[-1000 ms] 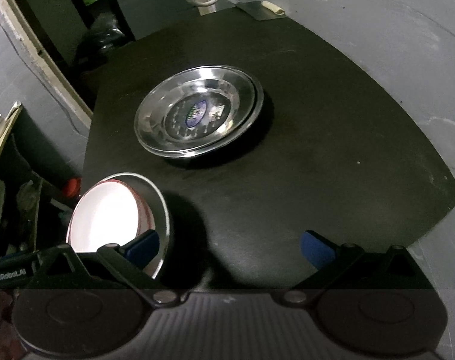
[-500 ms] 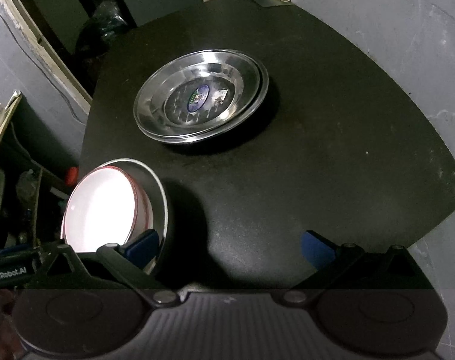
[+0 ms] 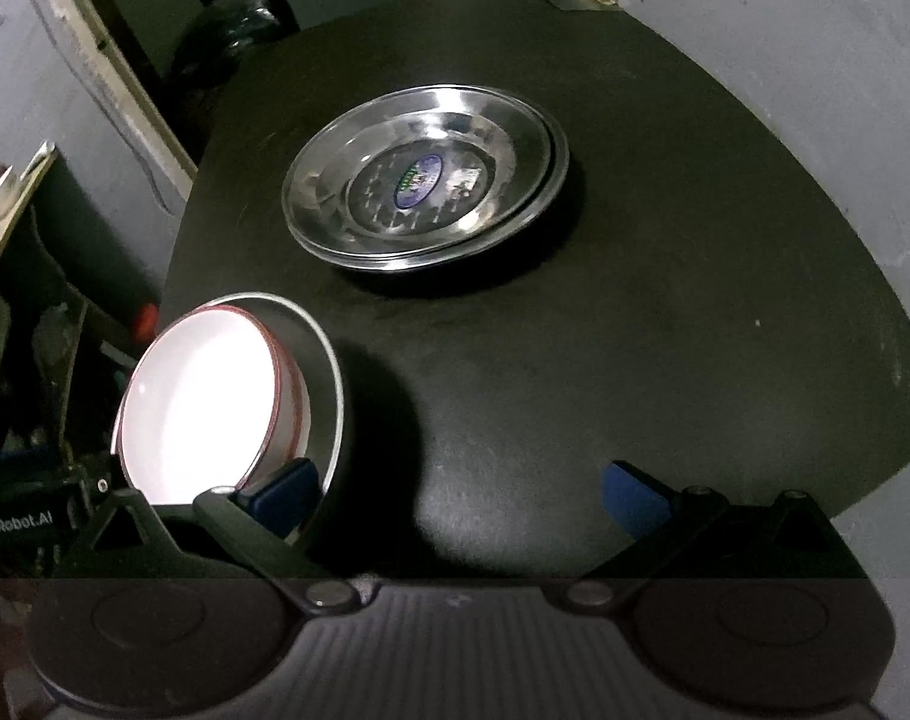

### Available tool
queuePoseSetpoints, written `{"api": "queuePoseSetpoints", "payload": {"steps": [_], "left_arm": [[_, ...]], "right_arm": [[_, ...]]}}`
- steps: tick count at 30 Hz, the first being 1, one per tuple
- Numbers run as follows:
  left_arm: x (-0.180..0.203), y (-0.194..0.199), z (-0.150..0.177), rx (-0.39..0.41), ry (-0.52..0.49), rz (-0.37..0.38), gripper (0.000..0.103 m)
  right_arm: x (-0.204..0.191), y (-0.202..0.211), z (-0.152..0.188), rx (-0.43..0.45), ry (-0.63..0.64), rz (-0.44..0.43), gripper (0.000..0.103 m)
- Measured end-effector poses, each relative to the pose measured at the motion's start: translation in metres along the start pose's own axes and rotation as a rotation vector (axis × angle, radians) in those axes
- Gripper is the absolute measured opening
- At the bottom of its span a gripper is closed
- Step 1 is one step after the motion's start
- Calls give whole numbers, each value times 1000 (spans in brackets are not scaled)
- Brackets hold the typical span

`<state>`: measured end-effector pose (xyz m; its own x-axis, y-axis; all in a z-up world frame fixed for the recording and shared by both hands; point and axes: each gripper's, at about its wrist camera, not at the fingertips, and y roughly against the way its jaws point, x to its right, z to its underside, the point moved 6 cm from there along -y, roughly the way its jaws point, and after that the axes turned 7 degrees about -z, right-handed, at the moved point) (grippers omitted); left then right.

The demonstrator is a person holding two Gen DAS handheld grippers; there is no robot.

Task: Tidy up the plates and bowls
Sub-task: 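Close both grippers on the steel bowl rim holding the nested bowls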

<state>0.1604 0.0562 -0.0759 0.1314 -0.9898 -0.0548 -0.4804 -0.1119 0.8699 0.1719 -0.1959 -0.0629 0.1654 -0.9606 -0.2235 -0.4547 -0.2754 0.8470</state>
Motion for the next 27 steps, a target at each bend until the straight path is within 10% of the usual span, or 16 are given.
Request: {"api": "queuePoseSetpoints", "payload": {"steps": [18, 27], "left_arm": [[16, 6, -4, 33, -35, 129, 45], [22, 6, -4, 29, -50, 179, 26]], "right_arm": [[-3, -1, -7, 18, 60, 24, 102], [-11, -1, -11, 18, 99, -33, 72]]}}
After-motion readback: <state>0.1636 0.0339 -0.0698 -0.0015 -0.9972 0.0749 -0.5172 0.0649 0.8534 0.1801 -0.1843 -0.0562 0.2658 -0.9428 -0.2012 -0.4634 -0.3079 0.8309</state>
